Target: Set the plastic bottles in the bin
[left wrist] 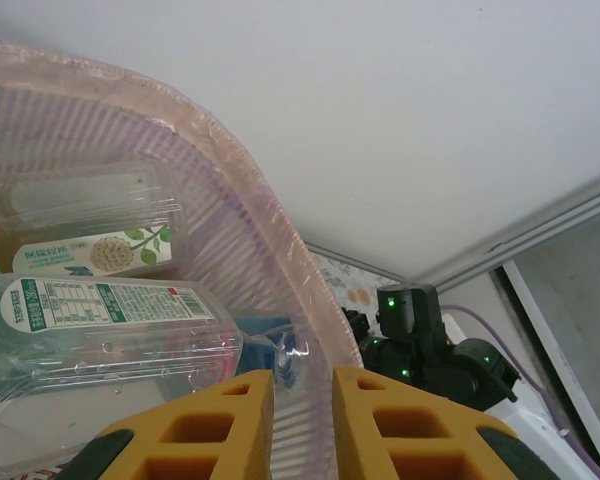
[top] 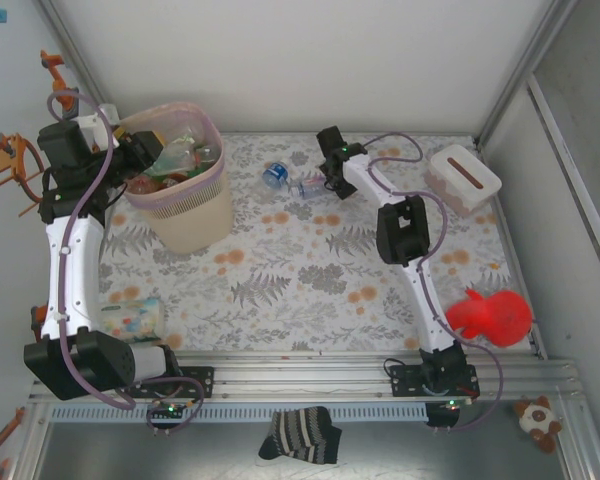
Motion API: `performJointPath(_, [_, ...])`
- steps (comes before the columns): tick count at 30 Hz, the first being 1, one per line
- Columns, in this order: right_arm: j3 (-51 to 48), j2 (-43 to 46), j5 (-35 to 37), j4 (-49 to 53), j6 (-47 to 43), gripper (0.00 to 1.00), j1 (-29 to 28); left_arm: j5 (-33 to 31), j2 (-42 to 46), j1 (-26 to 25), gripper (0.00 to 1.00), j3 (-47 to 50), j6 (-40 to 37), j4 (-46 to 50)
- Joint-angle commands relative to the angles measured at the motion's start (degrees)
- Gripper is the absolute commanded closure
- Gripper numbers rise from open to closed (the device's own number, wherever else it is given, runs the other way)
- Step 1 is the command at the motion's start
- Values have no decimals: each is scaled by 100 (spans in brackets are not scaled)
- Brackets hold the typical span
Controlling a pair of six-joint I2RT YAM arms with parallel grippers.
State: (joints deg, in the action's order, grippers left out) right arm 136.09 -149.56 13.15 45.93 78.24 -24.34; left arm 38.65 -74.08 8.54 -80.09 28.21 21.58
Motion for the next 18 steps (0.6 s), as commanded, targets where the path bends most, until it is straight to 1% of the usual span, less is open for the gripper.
performJointPath(1, [-418, 111, 146, 150, 192, 35, 43, 137, 120, -49, 78, 82, 31, -5])
performJointPath(4, [-712, 381, 221, 63, 98, 39, 61, 136, 123, -78, 76, 60, 29, -13])
performJointPath(7, [-936, 649, 250, -136, -220, 44, 75, 172, 97, -130, 72, 25, 36, -8])
performJointPath(10, [-1301, 1042, 284, -409, -541, 48, 85, 232, 78, -222, 70, 1, 25, -48])
performJointPath(15, [-2449, 2042, 325, -1357, -1358, 48, 82, 377, 36, -457, 64, -33, 12, -223])
performJointPath(18, [-3151, 2723, 215, -2023, -1956, 49, 80, 443, -48, -698, 60, -76, 0, -385])
